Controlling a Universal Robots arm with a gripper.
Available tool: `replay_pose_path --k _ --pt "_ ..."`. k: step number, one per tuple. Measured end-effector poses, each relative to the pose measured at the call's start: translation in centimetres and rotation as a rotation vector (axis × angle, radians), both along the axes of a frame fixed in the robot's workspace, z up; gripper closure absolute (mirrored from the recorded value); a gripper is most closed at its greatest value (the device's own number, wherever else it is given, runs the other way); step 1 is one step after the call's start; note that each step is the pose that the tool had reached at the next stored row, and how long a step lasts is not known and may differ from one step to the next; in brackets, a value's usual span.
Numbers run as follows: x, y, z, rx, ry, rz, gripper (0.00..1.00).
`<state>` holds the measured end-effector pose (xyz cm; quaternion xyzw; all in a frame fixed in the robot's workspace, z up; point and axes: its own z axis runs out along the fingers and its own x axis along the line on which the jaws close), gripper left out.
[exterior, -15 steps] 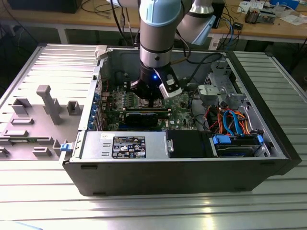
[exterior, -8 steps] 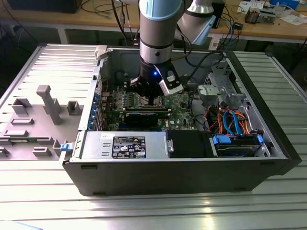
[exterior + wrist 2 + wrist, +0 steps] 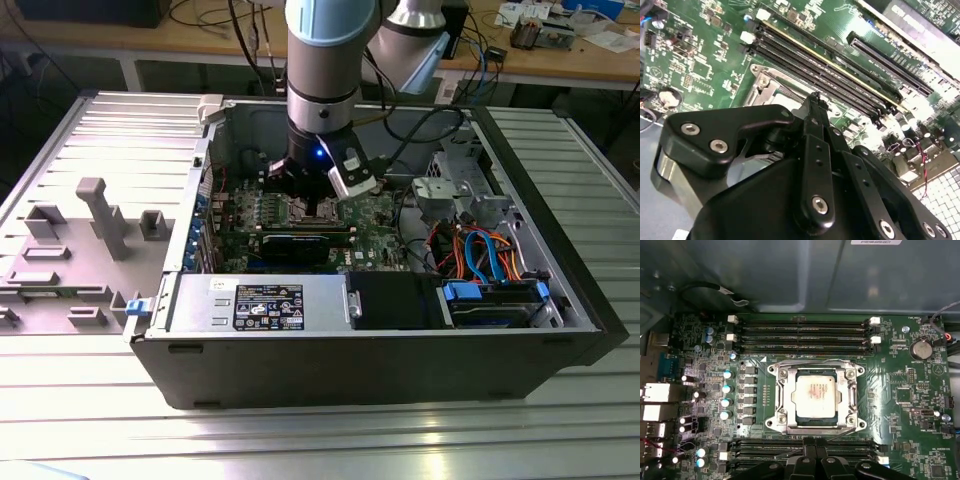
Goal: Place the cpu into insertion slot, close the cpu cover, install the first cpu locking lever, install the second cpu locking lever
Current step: 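Install the second cpu locking lever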
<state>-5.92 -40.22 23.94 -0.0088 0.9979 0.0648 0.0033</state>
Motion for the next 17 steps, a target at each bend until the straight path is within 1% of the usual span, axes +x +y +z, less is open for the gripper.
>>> replay_pose_path --k 1,2,3,4,5,7,8,10,13,15,17 --pt "-0.20 0.00 -0.18 0.0000 0.0000 0.000 0.89" --pt "-1.19 0.00 -1.19 -0.0001 0.0001 0.000 0.89" --pt "-2.14 0.00 -2.39 -0.0001 0.0001 0.000 0.89" --pt "-3.60 0.00 -3.24 0.0043 0.0001 0.000 0.89" --pt "-3.80 0.00 -3.25 0.0080 0.0001 0.001 0.89" --pt "-3.92 0.00 -3.26 0.0128 0.0001 0.002 0.89" --pt "-3.96 0.00 -3.32 0.0192 0.0000 0.003 0.89" --pt "-3.96 0.01 -3.43 0.0240 0.0001 0.008 0.89" --pt "-3.96 0.16 -3.48 0.0264 0.0002 0.020 0.89" --pt "-3.96 0.30 -3.66 0.0278 0.0006 0.025 0.89" --pt "-3.95 0.33 -3.83 0.0289 -0.0003 0.027 0.89"
